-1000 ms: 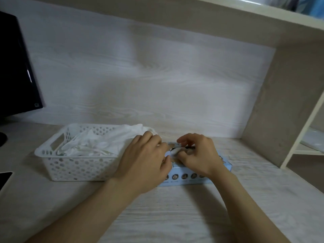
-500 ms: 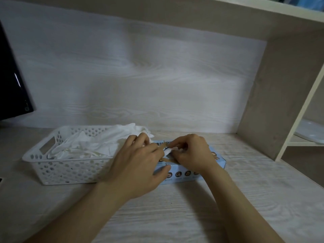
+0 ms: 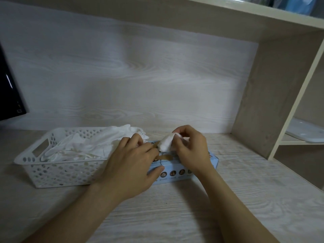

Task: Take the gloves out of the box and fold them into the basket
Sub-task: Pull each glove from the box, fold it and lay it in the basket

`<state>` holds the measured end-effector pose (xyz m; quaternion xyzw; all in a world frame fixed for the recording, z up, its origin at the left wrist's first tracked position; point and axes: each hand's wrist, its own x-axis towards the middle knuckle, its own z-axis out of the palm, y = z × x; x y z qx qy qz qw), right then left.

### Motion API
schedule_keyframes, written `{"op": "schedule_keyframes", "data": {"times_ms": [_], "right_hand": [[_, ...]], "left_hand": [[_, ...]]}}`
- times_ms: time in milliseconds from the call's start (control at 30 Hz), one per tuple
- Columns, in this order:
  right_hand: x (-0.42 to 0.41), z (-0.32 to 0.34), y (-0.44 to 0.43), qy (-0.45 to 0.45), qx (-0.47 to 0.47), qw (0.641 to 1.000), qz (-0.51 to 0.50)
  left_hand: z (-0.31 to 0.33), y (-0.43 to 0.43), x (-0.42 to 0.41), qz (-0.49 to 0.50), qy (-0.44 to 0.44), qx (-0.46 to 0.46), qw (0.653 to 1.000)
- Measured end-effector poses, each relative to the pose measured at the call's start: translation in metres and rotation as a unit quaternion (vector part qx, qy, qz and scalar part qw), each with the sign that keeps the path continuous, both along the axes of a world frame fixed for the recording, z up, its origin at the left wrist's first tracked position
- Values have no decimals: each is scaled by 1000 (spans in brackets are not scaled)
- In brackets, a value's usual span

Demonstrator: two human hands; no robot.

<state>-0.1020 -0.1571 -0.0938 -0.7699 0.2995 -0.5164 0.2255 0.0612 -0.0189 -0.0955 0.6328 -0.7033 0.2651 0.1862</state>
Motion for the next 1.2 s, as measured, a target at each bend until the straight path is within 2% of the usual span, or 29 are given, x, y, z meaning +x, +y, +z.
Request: {"op": "schedule_keyframes", "data": {"times_ms": [167,300,367,500,567,767,867,1033,1200], "right_hand": [[-2,6,-1,-124,18,991,-35],[-4,10,4,-166,-14,985,-54],[-4,12,5,-158,-34,985,-69],[-5,8,0,-51,-78,993,-72],[-4,7,1,-26,-89,993,-73],[-2,11,7,-91,-127,985,-78],[2,11,8,-118,-115,983,-77],[9,11,10,-106,-110,986,-71],[12,13,16,-102,-92,989,-57]], "left_hand": [[0,0,1,2,10,11,1000],[0,0,1,-1,9,13,1000],[0,1,1,-3,11,14,1000],[3,4,-2,-1,16,9,1000],[5,6,-4,0,28,-4,1000],[4,7,-5,3,39,4,999],[4,6,-5,10,40,9,999],[4,5,-5,10,26,2,1000],[4,5,-5,-9,-33,22,999]]}}
